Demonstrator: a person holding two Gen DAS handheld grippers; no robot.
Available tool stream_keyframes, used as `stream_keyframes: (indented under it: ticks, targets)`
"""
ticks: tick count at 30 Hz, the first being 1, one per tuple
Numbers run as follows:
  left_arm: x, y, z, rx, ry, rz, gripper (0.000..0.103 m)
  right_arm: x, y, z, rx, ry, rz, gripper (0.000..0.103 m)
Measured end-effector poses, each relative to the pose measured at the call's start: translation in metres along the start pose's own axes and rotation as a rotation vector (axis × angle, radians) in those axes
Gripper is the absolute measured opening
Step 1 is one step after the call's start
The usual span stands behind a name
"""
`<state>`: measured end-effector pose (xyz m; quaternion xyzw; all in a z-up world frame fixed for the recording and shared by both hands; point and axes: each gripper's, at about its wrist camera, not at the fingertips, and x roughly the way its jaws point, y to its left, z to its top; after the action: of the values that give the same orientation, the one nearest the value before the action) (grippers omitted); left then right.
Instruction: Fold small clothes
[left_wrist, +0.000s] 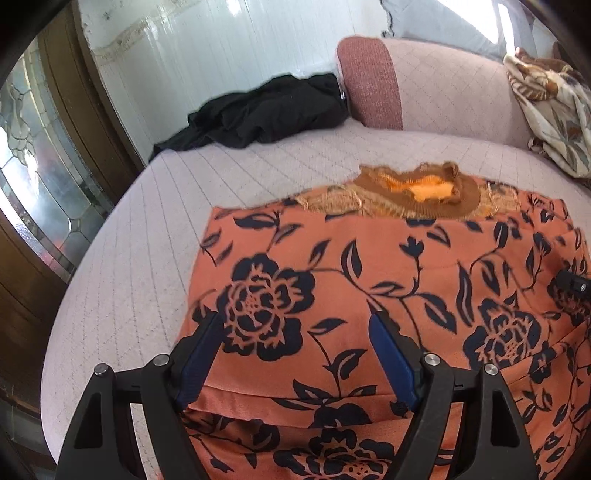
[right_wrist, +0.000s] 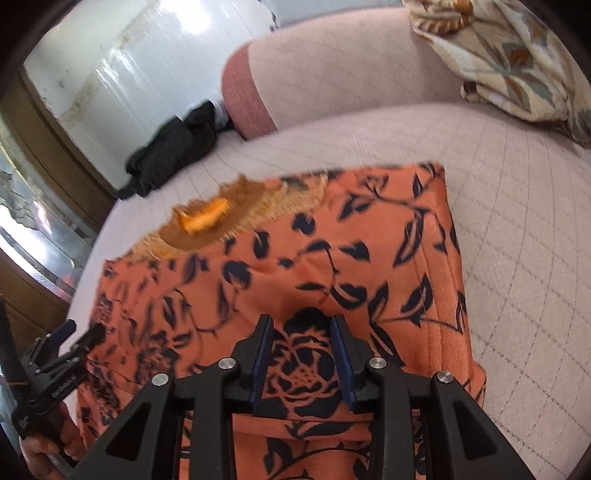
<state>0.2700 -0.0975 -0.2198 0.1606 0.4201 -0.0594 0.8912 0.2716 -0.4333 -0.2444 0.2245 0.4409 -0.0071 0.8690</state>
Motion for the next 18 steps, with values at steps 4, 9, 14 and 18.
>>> stream_keyframes:
  ticks: [4,9,14,18]
  targets:
    - [0.016,0.000,-0.002,-0.010,0.044,0.004,0.086,-0.005,0.001,0.001,0.001,-0.026,0.007,0.035]
    - [0.012,0.000,0.000,-0.027,0.034,-0.002,0.087,-0.016,0.006,0.000,-0.014,-0.077,0.049,0.036]
    - [0.009,-0.002,0.002,-0.016,0.021,0.002,0.087,-0.022,0.016,0.000,-0.040,-0.091,0.083,0.036]
    - [0.017,-0.005,-0.001,-0.009,0.032,0.023,0.094,-0.013,0.023,-0.003,-0.067,-0.056,0.081,0.036]
